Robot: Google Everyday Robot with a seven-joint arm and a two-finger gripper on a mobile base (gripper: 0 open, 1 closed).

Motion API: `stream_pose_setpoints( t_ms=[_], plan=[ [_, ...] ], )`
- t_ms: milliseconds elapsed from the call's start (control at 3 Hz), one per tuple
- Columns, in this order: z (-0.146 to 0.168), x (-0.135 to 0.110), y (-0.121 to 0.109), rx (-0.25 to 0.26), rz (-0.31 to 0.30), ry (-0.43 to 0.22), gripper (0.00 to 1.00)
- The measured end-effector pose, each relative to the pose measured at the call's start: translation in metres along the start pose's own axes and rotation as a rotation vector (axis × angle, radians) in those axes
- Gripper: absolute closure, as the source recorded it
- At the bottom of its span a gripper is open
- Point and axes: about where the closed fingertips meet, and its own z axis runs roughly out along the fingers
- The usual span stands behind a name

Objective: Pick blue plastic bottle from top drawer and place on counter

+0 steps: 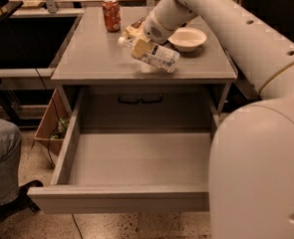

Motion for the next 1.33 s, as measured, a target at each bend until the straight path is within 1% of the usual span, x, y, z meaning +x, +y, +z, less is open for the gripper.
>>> stream_pose_setpoints(
  t_ms=[333,667,1000,1333],
  plan=[
    [0.025,-0.01,0.003,-0.047,-0.016,-0.005,0.63],
    [0.04,-0.017,0.009,-0.084,-0.032,-0.001,0.39],
    [0.048,-0.022,0.015,-0.112,-0.044,0.005,0.16],
    [0.05,-0.025,0.019,-0.126,-0.055,0.01,0.0]
  ],
)
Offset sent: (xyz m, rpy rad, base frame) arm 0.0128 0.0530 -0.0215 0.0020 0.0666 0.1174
